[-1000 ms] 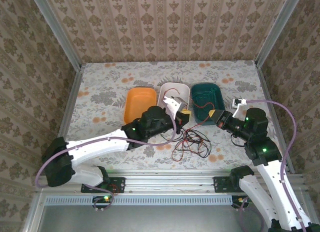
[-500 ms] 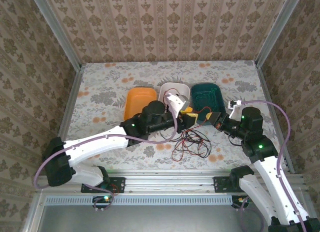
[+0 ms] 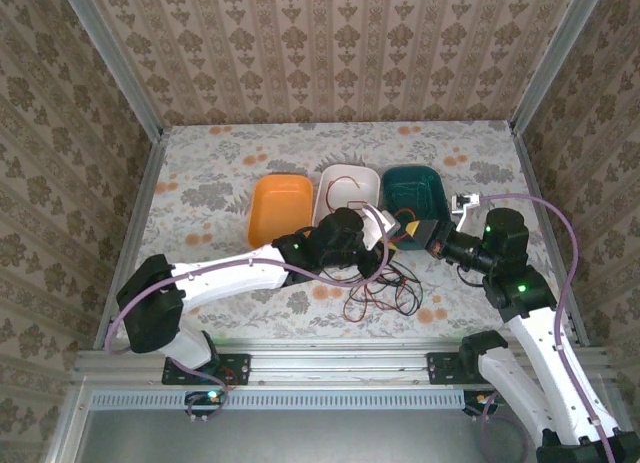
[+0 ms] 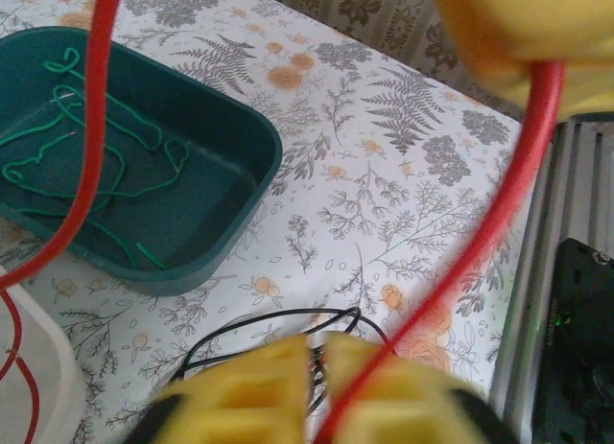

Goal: Untangle the cables

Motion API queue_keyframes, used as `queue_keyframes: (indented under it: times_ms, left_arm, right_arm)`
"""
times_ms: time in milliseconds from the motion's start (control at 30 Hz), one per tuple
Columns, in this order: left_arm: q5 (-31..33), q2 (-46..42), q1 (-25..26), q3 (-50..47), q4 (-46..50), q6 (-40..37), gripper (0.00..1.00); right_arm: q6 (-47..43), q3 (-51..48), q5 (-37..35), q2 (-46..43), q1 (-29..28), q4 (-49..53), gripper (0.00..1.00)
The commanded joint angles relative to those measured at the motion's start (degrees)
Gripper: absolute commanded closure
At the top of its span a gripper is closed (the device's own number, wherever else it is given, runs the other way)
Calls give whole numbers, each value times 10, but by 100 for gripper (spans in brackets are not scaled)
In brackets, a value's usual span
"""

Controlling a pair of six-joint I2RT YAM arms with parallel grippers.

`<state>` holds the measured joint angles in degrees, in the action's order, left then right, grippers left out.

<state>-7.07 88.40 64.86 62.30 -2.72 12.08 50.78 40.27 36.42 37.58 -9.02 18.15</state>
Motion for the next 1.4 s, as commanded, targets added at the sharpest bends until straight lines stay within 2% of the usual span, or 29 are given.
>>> queue_keyframes:
  times_ms: [0,33,67,133,200,300,500,700,900,1100,1200,1367]
  left_arm:
    - [32,-12,-2,6,-4,14,100]
    - [39,-21,0,6,-7,21,100]
    - [45,-30,0,7,-8,29,100]
    - [57,-55,0,14,-6,39,100]
    - [71,-81,0,24,-2,44,100]
    - [88,-118,-2,51,15,49,100]
    - [80,-168,-25,101,39,56,100]
    - [77,-165,-102,133,39,81,100]
    - [74,-87,-170,164,30,46,100]
    - [108,11,-185,174,15,-17,100]
    - [86,64,-188,165,19,4,100]
    - [94,131,-187,126,25,73,100]
  right_arm:
    - [-11,17,0,-11,4,15,100]
    - [-15,16,-11,-12,4,26,99]
    - [-18,14,-21,-14,4,36,94]
    - [-22,8,-45,-16,4,55,66]
    - [-26,-4,-64,-19,4,68,49]
    - [-32,-24,-88,-16,4,95,39]
    - [-37,-88,-86,-5,4,94,38]
    - [-42,-109,-91,-18,4,97,38]
    - [-53,-97,-86,-30,4,103,39]
    - [-65,-85,-84,-33,4,115,40]
    - [-66,-85,-84,-33,4,119,41]
    - [-73,-78,-83,-33,4,123,42]
